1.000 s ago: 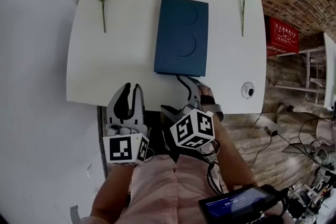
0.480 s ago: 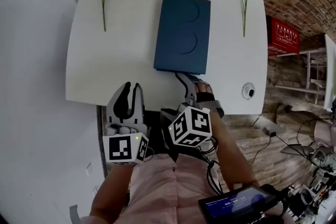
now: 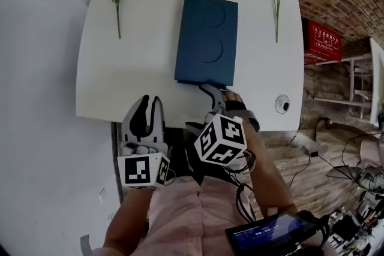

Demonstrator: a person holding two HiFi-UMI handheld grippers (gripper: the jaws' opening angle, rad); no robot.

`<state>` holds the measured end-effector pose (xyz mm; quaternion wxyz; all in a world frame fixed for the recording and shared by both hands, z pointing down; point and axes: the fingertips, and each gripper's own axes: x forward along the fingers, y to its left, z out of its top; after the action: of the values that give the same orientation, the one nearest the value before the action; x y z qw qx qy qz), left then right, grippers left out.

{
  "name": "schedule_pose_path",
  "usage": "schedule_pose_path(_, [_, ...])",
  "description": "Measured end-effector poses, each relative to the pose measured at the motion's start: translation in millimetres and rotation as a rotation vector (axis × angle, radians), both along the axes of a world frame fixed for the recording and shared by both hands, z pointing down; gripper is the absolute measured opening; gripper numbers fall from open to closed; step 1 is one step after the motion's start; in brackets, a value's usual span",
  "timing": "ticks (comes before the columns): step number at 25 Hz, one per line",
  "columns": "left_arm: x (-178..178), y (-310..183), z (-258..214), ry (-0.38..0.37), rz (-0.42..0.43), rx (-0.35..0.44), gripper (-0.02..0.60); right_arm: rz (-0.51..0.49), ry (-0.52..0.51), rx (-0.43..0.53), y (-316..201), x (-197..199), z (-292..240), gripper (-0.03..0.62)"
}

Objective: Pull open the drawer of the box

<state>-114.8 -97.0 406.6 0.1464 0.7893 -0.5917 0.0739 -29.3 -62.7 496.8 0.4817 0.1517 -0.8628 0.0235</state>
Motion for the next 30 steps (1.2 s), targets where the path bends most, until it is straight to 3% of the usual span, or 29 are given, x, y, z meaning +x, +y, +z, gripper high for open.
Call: schedule_pose_path(30, [9.6,7.2,-9.0,-0.004,0.014,0.011,0.089,-0.044,-0.004,-0.032,30.8,0.7,-3.3,0.453])
